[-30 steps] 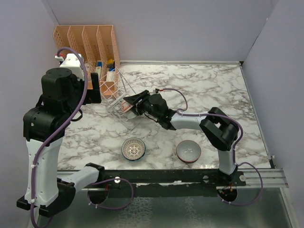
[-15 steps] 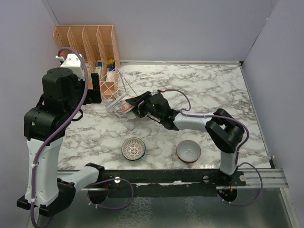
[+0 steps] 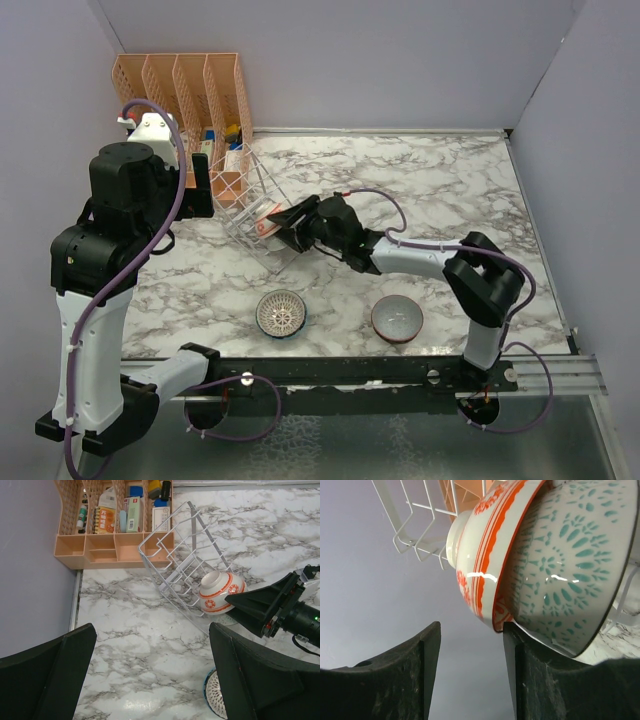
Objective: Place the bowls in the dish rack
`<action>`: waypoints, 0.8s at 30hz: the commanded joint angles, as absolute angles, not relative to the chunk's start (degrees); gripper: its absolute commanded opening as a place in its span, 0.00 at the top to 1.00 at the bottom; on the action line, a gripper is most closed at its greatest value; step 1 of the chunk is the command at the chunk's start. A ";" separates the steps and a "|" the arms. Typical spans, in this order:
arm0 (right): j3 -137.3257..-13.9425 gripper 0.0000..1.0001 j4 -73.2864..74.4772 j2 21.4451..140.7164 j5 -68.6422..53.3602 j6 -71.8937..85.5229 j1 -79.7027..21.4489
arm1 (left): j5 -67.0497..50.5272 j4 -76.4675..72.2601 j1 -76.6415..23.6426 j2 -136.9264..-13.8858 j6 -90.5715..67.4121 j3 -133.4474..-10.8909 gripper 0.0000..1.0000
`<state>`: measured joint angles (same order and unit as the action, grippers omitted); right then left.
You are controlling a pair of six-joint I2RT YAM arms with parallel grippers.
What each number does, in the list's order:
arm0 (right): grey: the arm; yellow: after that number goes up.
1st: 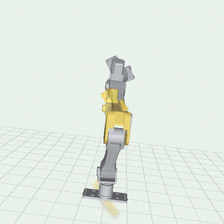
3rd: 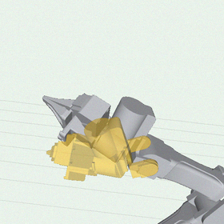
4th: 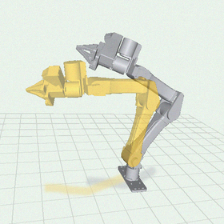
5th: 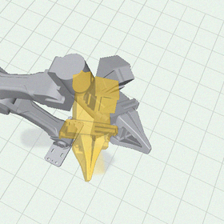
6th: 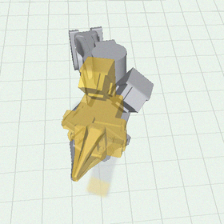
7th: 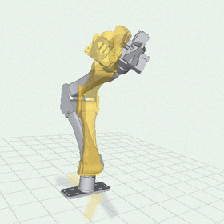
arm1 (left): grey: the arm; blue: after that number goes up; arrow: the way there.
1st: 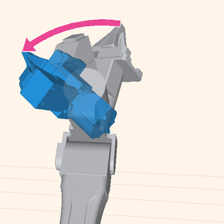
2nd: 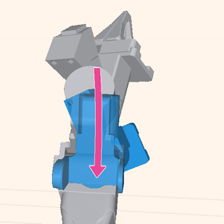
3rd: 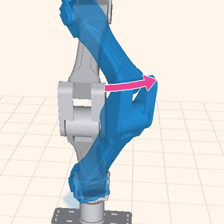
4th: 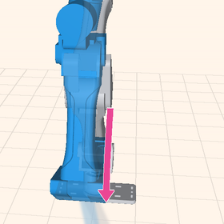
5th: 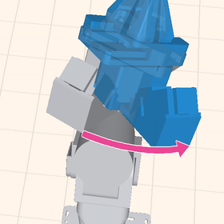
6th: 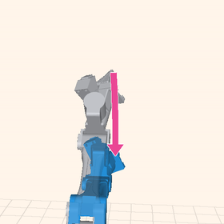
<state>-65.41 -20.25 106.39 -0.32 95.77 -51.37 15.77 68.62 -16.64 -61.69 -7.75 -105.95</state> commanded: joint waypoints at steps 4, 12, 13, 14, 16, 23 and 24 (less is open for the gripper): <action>-65.11 0.46 -14.03 100.62 -1.89 94.16 -51.83 | 16.35 67.77 -16.97 -61.09 -7.12 -105.54 0.01; -65.48 0.45 -7.02 97.33 -1.01 91.24 -51.77 | 16.35 67.76 -17.04 -61.26 -7.02 -105.56 0.01; -65.83 0.45 -5.12 96.77 -0.97 90.62 -51.77 | 16.39 67.76 -17.02 -61.26 -6.95 -105.56 0.01; -66.35 0.45 -2.87 96.13 -0.97 89.68 -51.70 | 16.42 67.76 -16.97 -61.30 -7.01 -105.59 0.01; -68.47 0.45 3.65 94.63 -0.40 86.06 -51.52 | 16.56 67.81 -17.04 -61.39 -6.93 -105.81 0.01; -83.04 0.44 44.81 89.78 9.62 65.78 -51.24 | 17.23 67.86 -17.00 -61.96 -6.50 -107.05 0.01; -84.14 0.44 50.11 89.09 10.77 64.25 -51.21 | 17.18 67.79 -17.01 -61.96 -6.58 -107.13 0.01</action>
<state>-76.75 20.69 94.32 2.48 77.73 -51.40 15.92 68.62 -16.64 -61.91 -7.49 -105.95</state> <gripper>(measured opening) 0.561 0.989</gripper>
